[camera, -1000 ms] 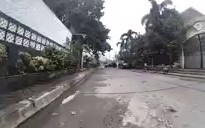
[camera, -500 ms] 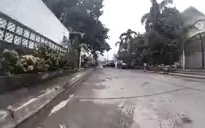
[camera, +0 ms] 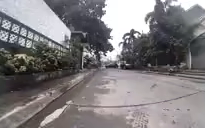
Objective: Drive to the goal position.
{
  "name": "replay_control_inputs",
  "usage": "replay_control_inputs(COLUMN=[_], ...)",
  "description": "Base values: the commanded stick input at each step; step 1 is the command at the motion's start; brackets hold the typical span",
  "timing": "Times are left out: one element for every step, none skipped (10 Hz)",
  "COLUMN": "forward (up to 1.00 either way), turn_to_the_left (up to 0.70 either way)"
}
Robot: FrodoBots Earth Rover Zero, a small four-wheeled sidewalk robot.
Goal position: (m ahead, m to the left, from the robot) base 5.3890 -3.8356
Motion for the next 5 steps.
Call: replay_control_inputs(forward=[0.7, 0.7, 0.7, 0.7, 0.7], turn_to_the_left=[-0.35, -0.35, -0.22, -0.05, 0.0])
